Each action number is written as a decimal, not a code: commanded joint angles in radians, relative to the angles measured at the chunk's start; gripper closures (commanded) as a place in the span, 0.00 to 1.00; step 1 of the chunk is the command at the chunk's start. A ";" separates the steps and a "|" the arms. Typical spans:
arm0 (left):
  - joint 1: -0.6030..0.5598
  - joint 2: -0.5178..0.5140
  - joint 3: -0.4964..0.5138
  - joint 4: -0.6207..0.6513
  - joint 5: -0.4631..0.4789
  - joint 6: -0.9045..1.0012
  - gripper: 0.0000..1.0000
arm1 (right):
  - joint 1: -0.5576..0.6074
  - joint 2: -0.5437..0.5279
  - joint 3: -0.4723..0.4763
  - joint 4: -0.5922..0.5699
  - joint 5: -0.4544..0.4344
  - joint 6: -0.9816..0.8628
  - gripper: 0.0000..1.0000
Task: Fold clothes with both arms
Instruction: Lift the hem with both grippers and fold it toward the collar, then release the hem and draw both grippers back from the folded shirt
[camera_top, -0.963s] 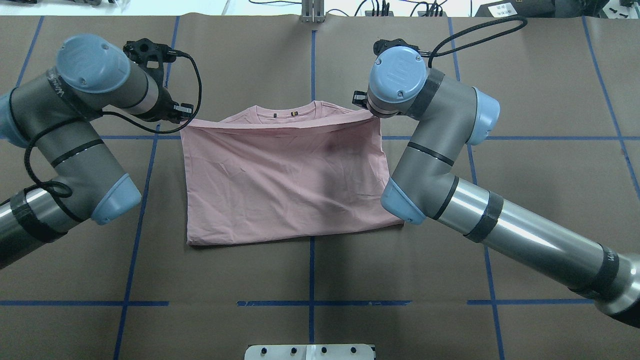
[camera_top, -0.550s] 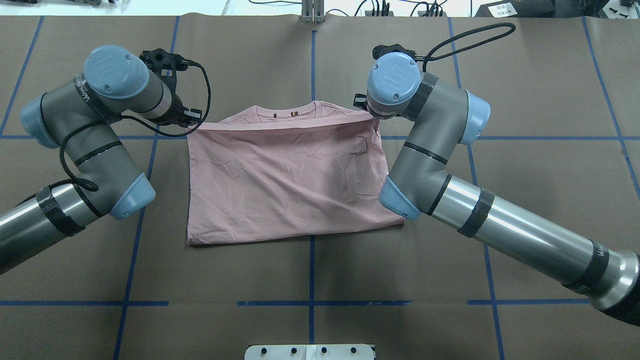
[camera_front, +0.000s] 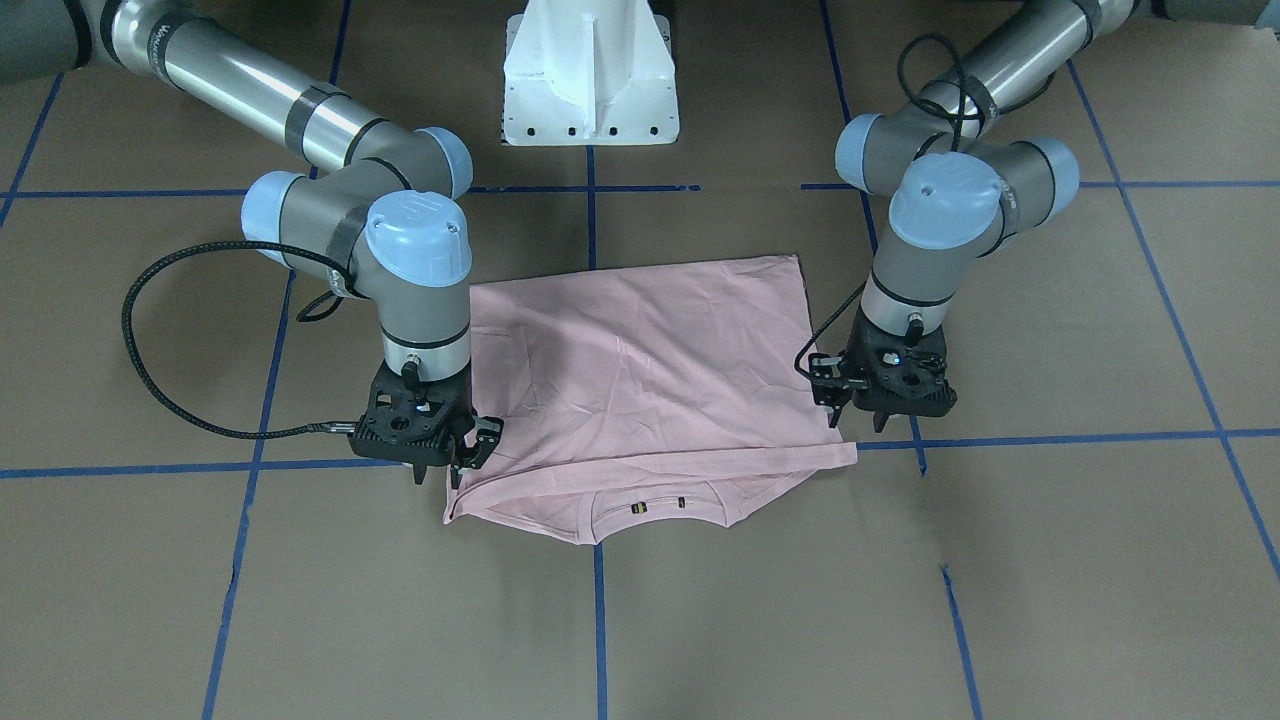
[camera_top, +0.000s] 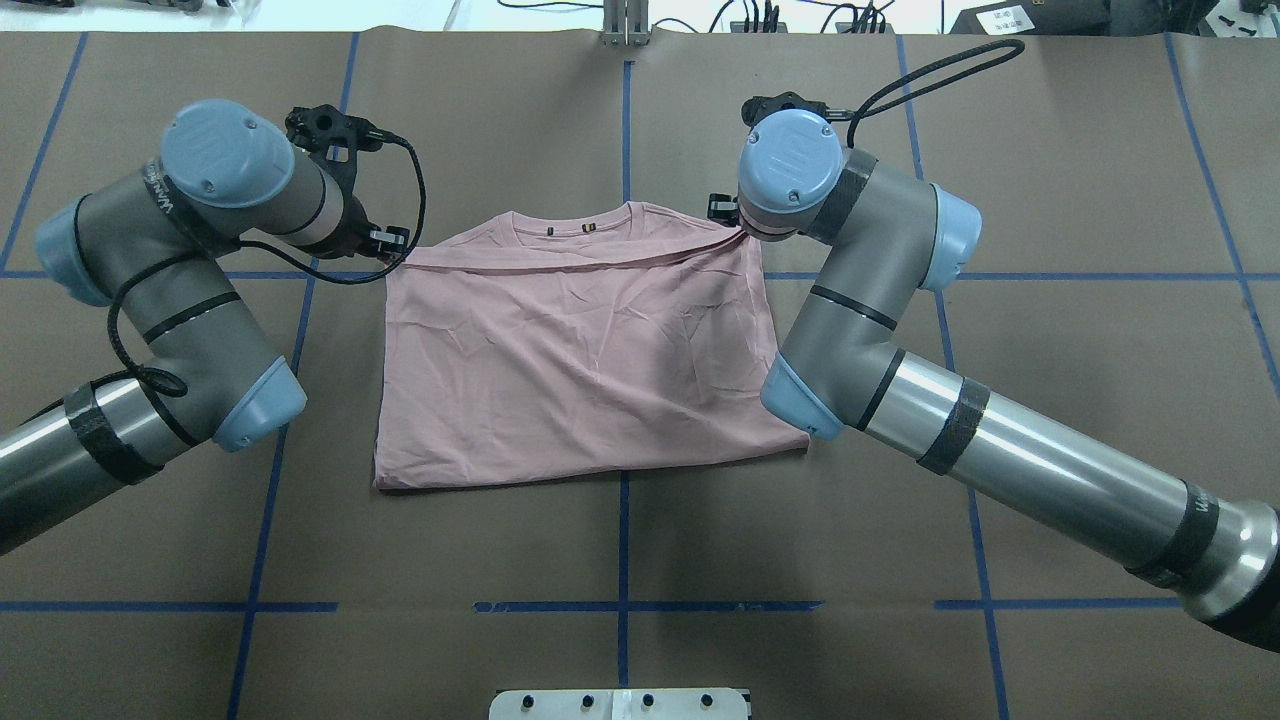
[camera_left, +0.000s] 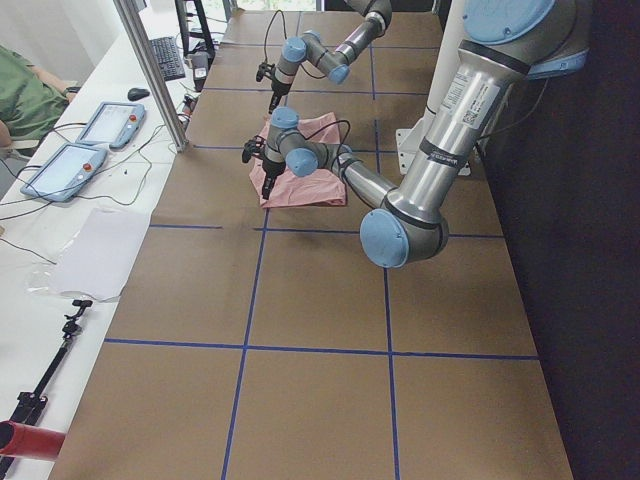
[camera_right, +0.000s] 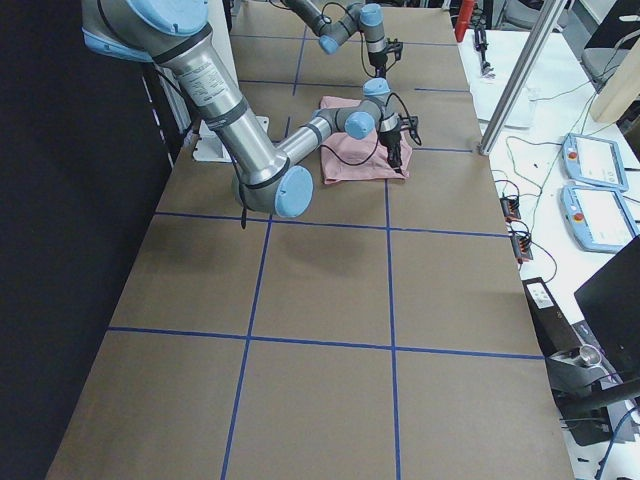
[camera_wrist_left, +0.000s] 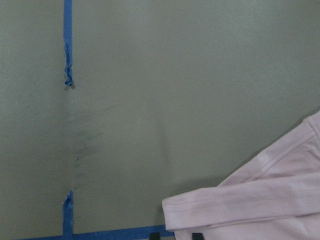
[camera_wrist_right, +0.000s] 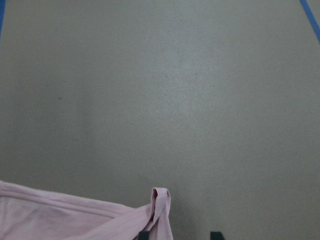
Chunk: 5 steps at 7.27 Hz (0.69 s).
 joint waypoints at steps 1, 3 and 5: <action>0.010 0.115 -0.182 -0.004 -0.007 -0.013 0.00 | 0.058 -0.066 0.086 0.001 0.127 -0.170 0.00; 0.084 0.282 -0.278 -0.128 -0.008 -0.248 0.03 | 0.075 -0.149 0.196 0.001 0.153 -0.214 0.00; 0.209 0.356 -0.277 -0.312 0.091 -0.506 0.34 | 0.076 -0.151 0.201 -0.001 0.153 -0.215 0.00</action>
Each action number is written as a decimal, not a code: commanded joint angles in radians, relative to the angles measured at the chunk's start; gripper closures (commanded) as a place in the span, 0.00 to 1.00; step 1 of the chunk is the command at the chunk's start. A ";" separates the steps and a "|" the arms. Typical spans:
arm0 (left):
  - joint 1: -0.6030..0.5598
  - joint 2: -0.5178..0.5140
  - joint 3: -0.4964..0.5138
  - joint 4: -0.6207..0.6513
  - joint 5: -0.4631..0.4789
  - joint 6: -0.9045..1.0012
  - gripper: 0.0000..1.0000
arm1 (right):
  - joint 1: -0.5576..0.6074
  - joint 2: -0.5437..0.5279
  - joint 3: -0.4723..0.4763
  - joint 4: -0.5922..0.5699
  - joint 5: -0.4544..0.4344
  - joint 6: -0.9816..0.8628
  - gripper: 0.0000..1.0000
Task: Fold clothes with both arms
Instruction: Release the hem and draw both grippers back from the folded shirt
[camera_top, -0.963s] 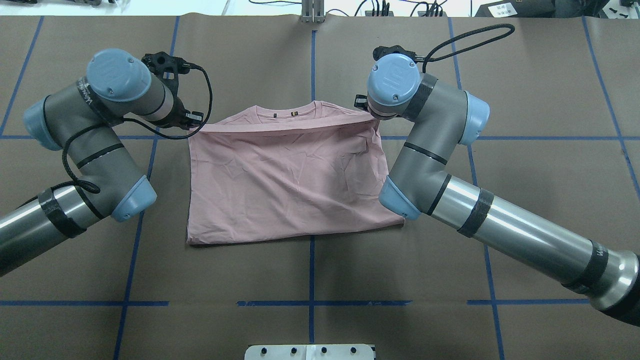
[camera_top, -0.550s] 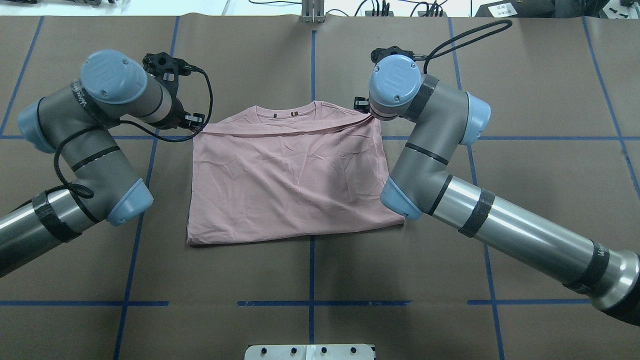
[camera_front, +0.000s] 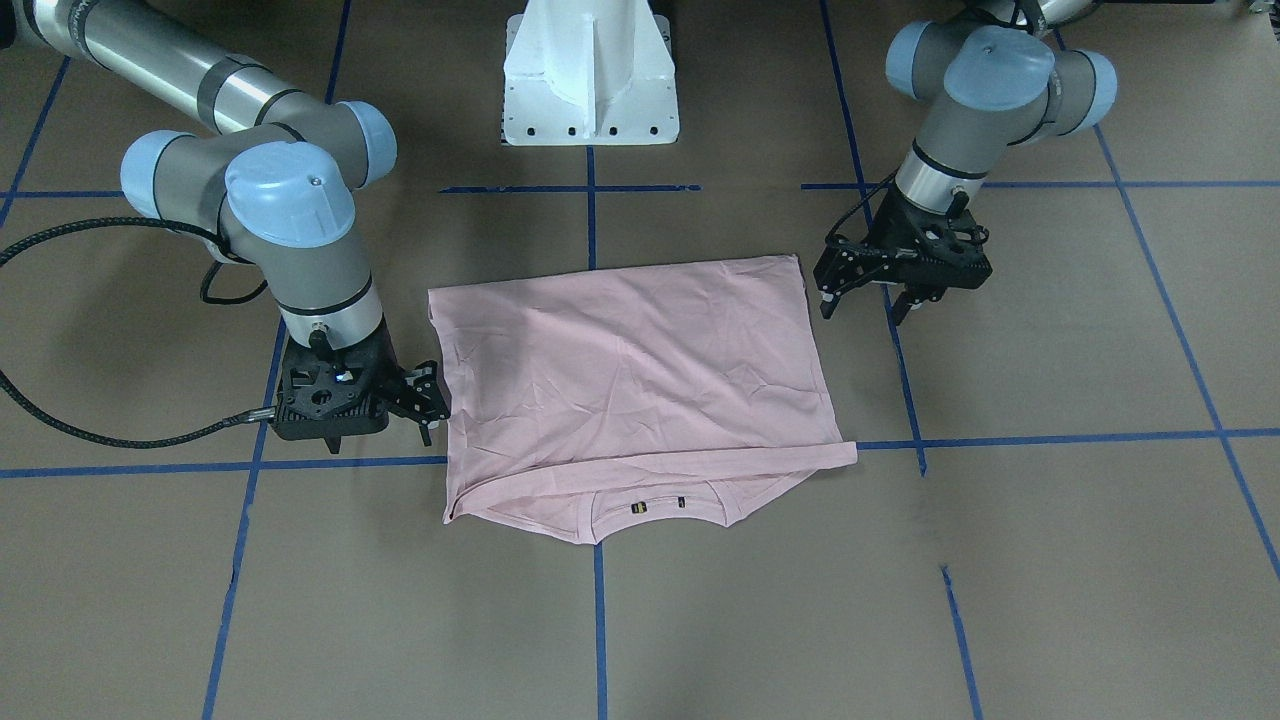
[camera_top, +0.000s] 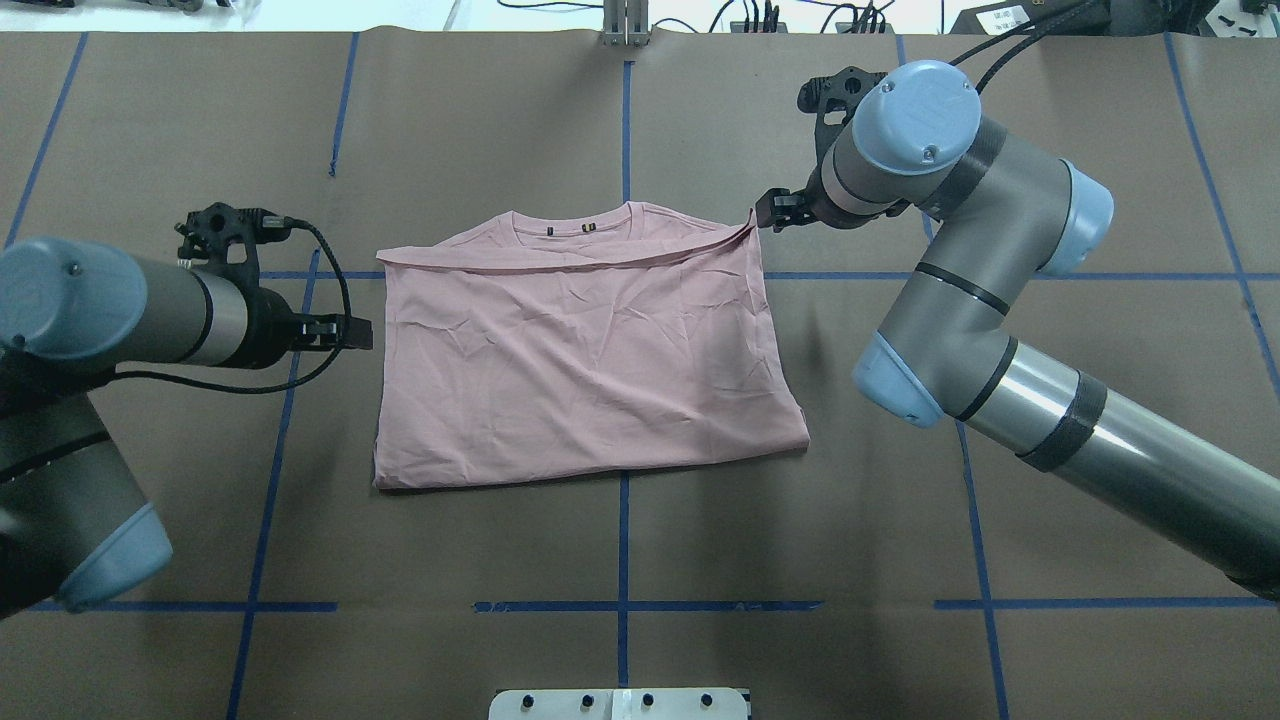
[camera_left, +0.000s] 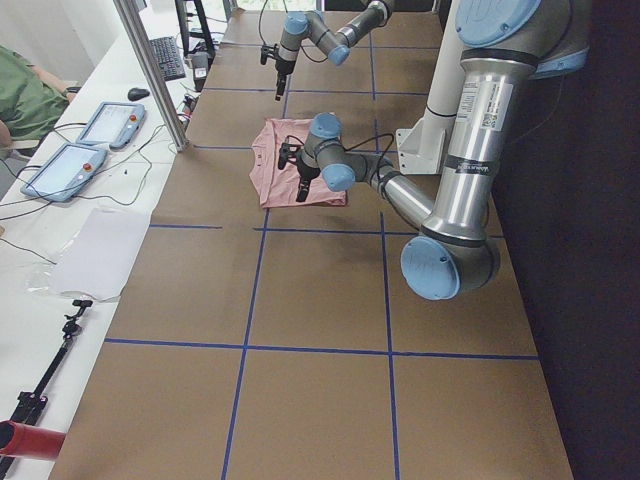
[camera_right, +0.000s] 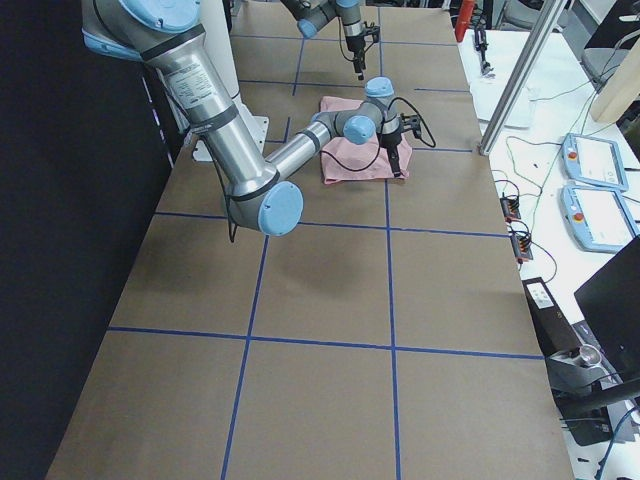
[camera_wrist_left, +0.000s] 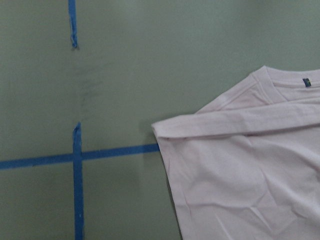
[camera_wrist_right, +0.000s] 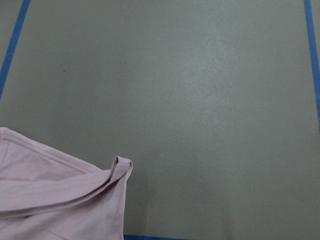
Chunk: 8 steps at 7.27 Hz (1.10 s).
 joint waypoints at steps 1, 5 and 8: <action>0.134 0.041 -0.003 -0.083 0.099 -0.209 0.37 | 0.004 -0.007 0.010 -0.001 0.001 -0.003 0.00; 0.227 0.041 -0.003 -0.030 0.127 -0.218 0.45 | 0.004 -0.015 0.011 0.001 0.001 -0.001 0.00; 0.250 0.041 -0.003 -0.030 0.130 -0.218 0.76 | 0.006 -0.018 0.010 0.001 0.001 -0.001 0.00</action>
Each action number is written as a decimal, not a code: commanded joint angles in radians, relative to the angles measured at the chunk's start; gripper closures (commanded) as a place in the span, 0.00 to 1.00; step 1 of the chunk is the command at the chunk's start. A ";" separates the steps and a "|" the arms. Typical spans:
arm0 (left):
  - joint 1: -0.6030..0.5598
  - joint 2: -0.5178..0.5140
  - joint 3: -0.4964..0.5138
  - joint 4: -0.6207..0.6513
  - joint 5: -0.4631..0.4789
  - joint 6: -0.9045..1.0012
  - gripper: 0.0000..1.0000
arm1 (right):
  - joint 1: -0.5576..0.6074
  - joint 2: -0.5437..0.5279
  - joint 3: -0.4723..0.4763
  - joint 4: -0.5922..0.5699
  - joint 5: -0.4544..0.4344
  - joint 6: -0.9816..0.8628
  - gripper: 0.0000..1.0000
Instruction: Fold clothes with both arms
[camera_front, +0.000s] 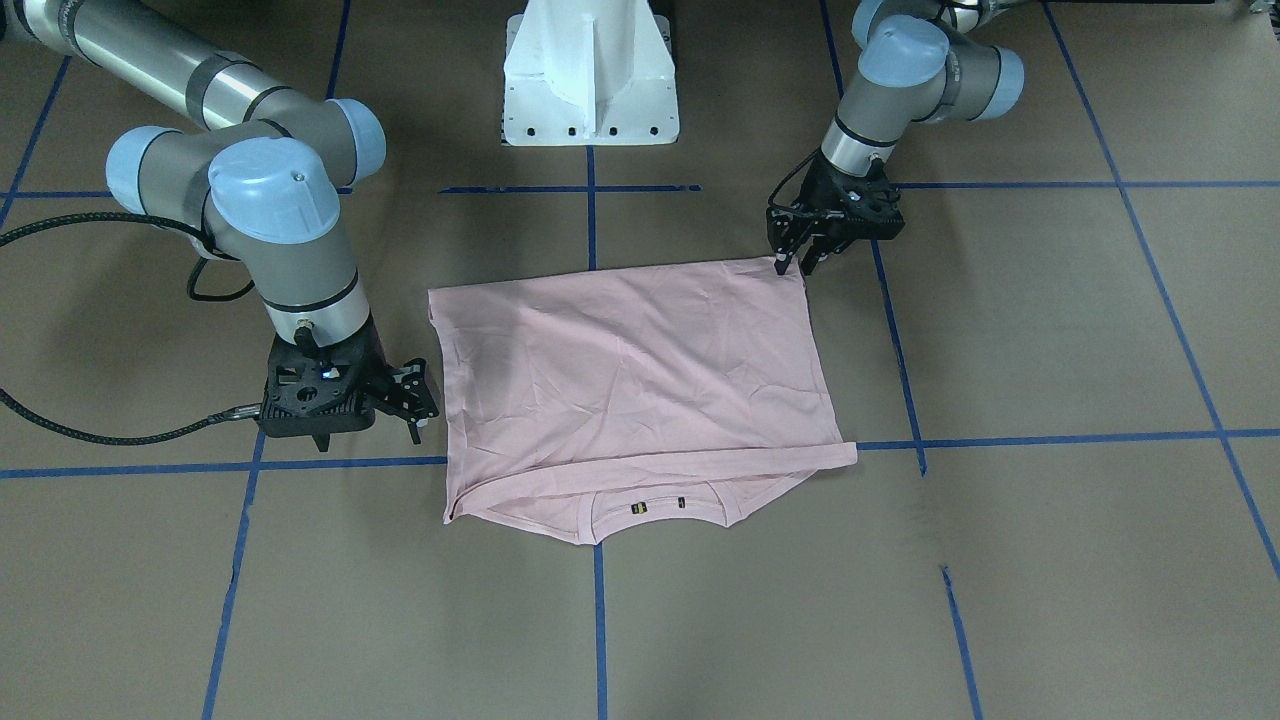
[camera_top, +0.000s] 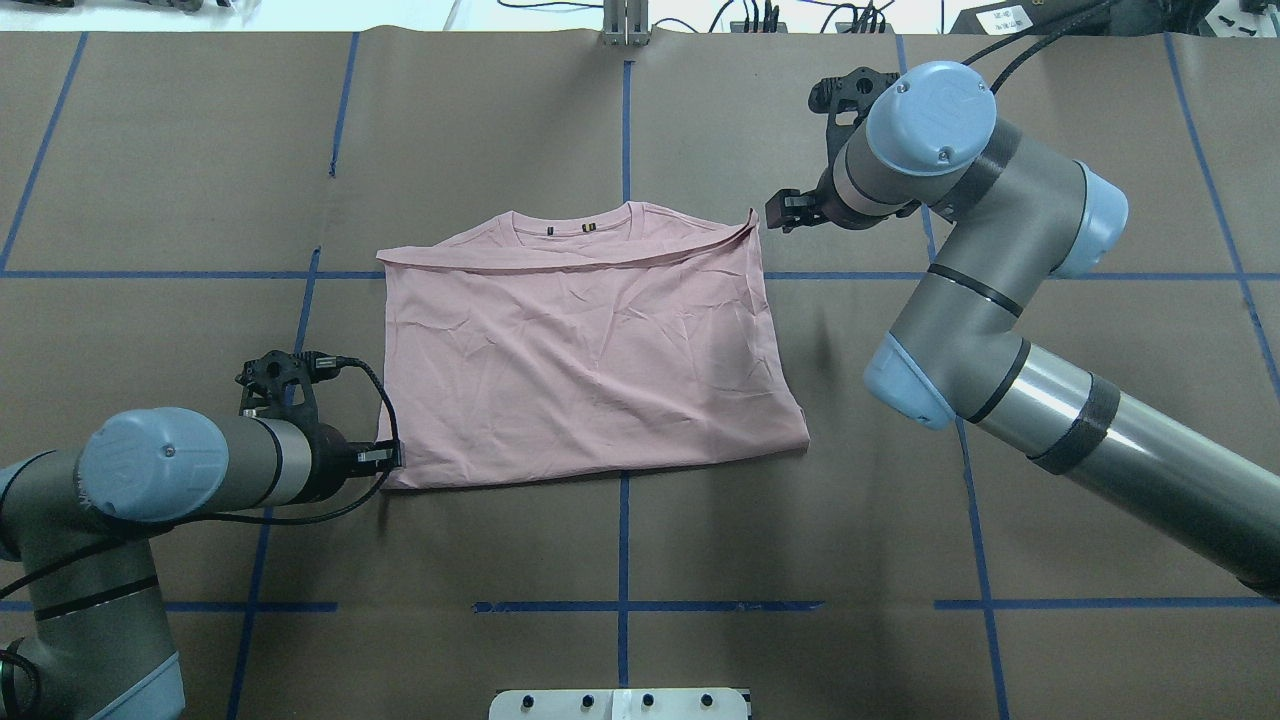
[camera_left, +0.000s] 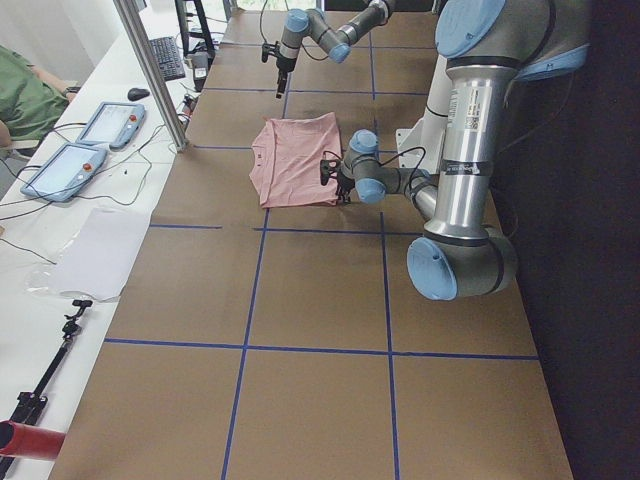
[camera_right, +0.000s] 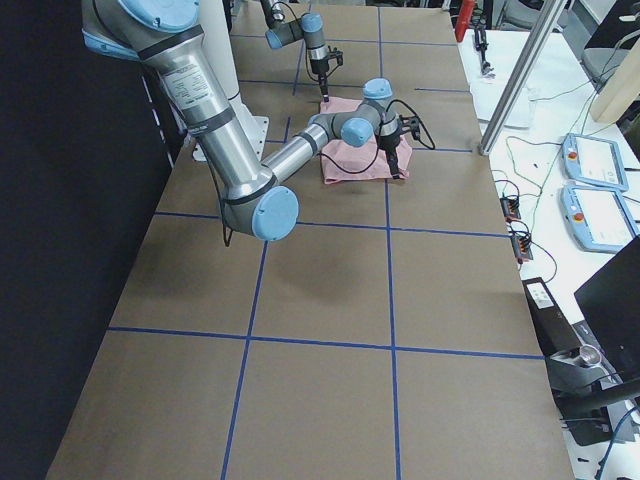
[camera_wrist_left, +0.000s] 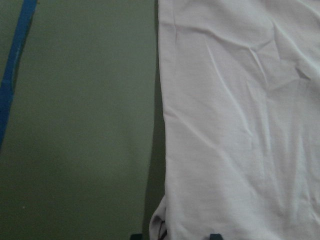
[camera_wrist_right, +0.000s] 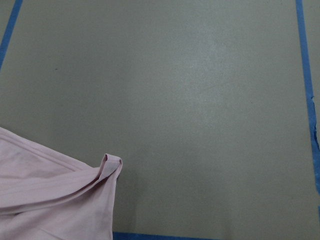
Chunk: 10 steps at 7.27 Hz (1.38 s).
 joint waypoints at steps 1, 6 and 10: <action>0.009 0.000 -0.001 0.000 0.004 0.002 1.00 | 0.001 -0.002 0.000 0.000 0.000 -0.001 0.00; -0.105 0.019 0.018 0.002 0.001 0.267 1.00 | -0.001 -0.002 -0.003 -0.002 -0.001 0.002 0.00; -0.423 -0.261 0.420 -0.006 -0.001 0.552 1.00 | -0.002 0.000 -0.006 0.000 -0.003 0.014 0.00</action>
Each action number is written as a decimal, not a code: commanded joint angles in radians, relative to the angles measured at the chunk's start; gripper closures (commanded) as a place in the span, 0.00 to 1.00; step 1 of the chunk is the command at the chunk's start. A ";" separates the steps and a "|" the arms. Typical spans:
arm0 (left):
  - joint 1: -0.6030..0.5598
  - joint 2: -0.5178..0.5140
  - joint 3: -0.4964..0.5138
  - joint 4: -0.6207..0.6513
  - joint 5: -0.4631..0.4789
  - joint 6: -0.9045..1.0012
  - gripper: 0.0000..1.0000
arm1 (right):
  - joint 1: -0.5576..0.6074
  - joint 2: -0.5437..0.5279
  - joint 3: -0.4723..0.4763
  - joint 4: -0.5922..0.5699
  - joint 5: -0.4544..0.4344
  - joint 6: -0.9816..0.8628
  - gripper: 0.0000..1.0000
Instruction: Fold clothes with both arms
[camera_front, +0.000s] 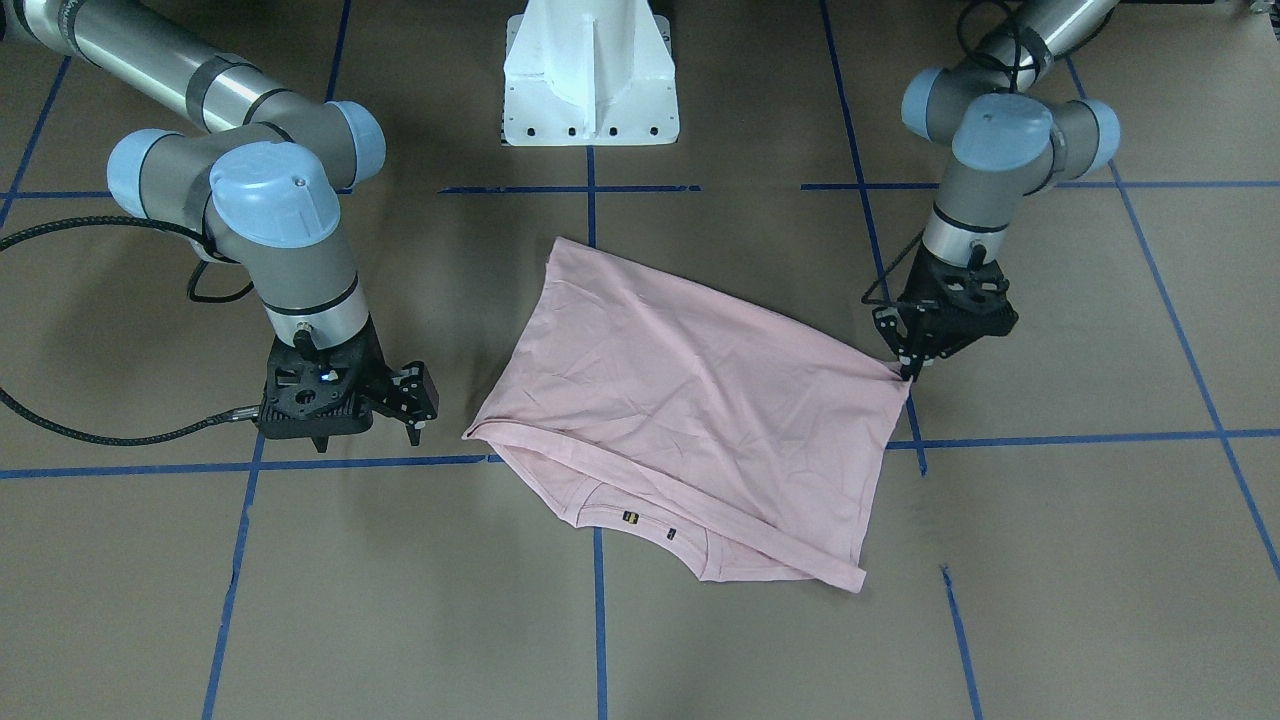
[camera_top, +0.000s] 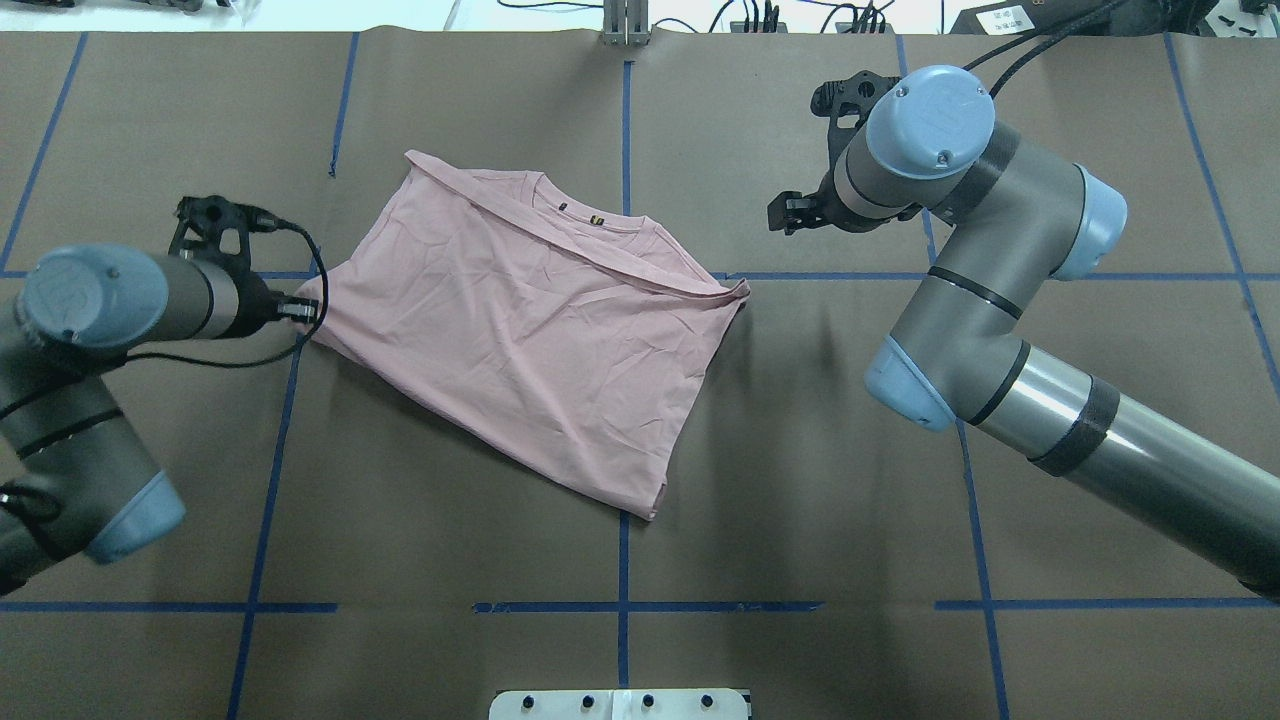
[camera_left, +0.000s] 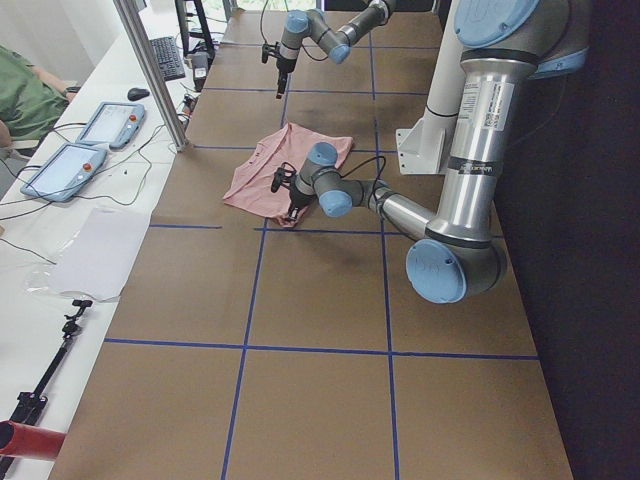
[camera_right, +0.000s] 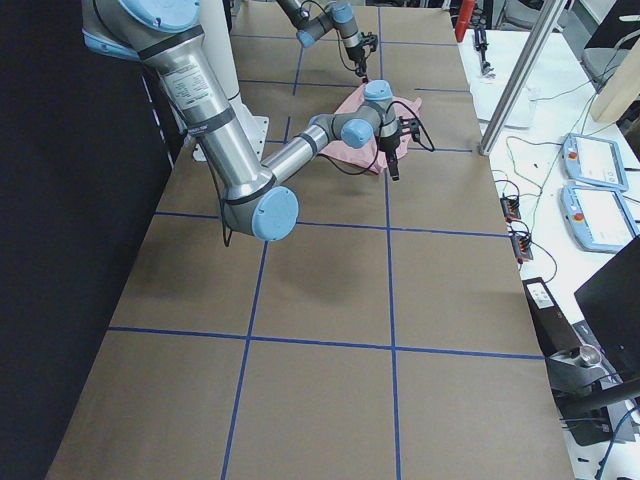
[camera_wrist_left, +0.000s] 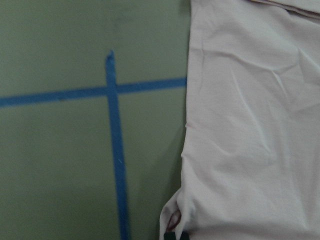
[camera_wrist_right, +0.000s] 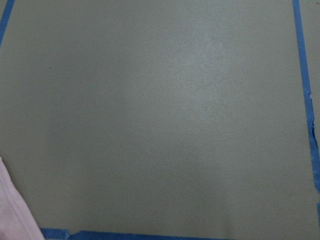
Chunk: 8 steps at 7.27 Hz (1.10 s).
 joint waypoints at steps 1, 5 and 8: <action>-0.140 -0.269 0.352 -0.017 0.001 0.073 1.00 | 0.000 0.003 -0.004 -0.001 -0.002 0.002 0.00; -0.204 -0.423 0.695 -0.196 0.080 0.168 0.49 | 0.009 0.006 -0.007 -0.001 -0.003 0.000 0.00; -0.224 -0.386 0.624 -0.230 -0.015 0.291 0.00 | -0.025 0.126 -0.123 0.078 -0.008 0.206 0.06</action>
